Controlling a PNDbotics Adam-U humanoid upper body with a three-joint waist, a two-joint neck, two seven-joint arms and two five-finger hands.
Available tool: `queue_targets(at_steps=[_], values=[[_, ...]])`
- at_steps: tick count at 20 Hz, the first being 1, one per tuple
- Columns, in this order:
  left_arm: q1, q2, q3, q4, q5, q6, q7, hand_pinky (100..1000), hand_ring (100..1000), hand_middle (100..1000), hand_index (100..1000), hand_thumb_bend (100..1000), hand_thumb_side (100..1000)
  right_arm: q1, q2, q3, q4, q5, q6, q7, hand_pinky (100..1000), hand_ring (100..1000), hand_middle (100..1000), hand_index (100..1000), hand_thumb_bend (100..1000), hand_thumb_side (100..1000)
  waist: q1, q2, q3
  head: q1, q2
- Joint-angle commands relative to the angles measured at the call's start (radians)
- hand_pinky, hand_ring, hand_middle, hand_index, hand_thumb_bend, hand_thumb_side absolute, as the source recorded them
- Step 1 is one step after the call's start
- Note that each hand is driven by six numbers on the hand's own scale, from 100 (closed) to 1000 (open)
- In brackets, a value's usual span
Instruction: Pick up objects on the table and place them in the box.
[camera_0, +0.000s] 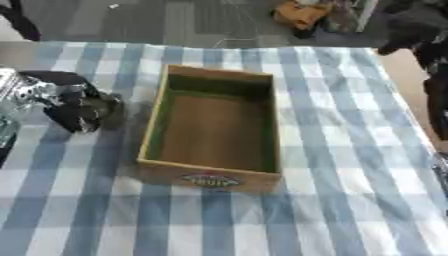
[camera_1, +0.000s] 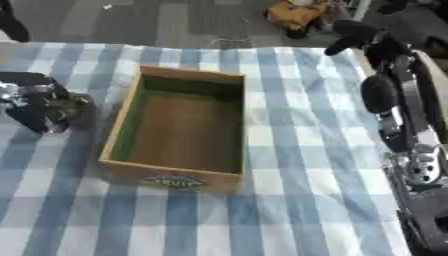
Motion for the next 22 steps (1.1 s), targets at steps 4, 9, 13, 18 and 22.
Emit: queue_targets(at_steps=[4,9,13,18,22], values=[[-0.047,0.049,0.004,-0.061,0.021,0.006,-0.015,653,663,665,742,100,281,-0.004,-0.013,-0.005,-0.009,-0.007,0.001,0.002,861,870,564,802,673,1000,0.008,-0.029,0.003,-0.003,-0.005],[-0.080,0.052,0.007,-0.119,0.065,0.012,-0.021,653,651,646,730,100,271,-0.004,-0.015,-0.005,-0.009,-0.009,-0.001,0.000,859,868,564,801,689,1000,0.013,-0.035,0.002,-0.004,-0.003],[-0.107,0.041,0.006,-0.174,0.100,0.019,-0.024,656,645,643,729,100,266,-0.005,-0.014,-0.004,-0.009,-0.012,-0.002,-0.001,859,868,564,801,695,1000,0.017,-0.039,-0.001,-0.003,-0.005],[-0.148,0.007,0.002,-0.234,0.140,0.030,-0.023,656,641,637,725,100,260,-0.004,-0.012,-0.002,-0.009,-0.016,-0.002,0.001,860,868,564,800,703,1000,0.020,-0.045,-0.005,0.001,-0.008],[-0.180,-0.031,-0.003,-0.278,0.162,0.033,-0.018,655,636,631,723,100,256,-0.006,-0.009,0.000,-0.009,-0.019,-0.003,0.005,859,868,564,800,706,1000,0.022,-0.047,-0.012,0.005,-0.014]])
